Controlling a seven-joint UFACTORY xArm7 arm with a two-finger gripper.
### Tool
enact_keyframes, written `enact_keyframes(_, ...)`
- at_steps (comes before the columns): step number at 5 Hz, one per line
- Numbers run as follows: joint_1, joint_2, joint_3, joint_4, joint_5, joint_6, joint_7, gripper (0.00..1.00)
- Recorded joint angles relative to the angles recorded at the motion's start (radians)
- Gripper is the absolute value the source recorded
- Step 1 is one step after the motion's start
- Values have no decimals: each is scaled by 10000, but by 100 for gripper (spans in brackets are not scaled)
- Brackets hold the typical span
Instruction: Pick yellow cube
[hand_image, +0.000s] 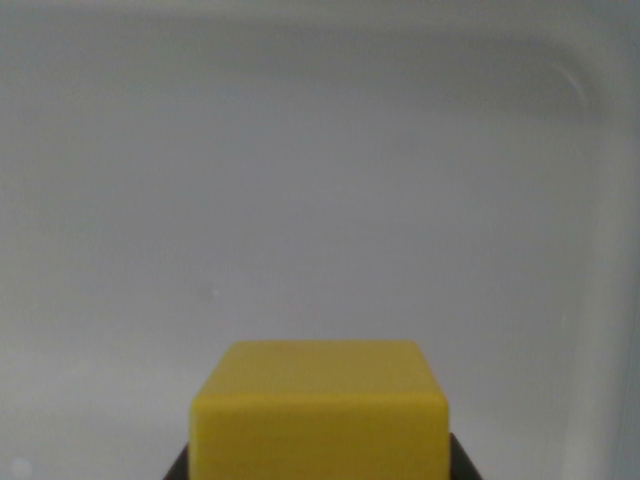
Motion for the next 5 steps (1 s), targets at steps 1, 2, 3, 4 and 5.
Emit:
enact_keyframes(1,3,-87,-4,111,-14,198,11,100)
enact_keyframes(2,3,-87,-4,111,-14,198,11,100)
enact_keyframes(3,5,-146,-6,185,-23,330,19,100)
enact_keyframes(4,5,-146,-6,185,-23,330,19,100)
enact_keyframes(5,6,-173,-8,219,-27,391,22,100)
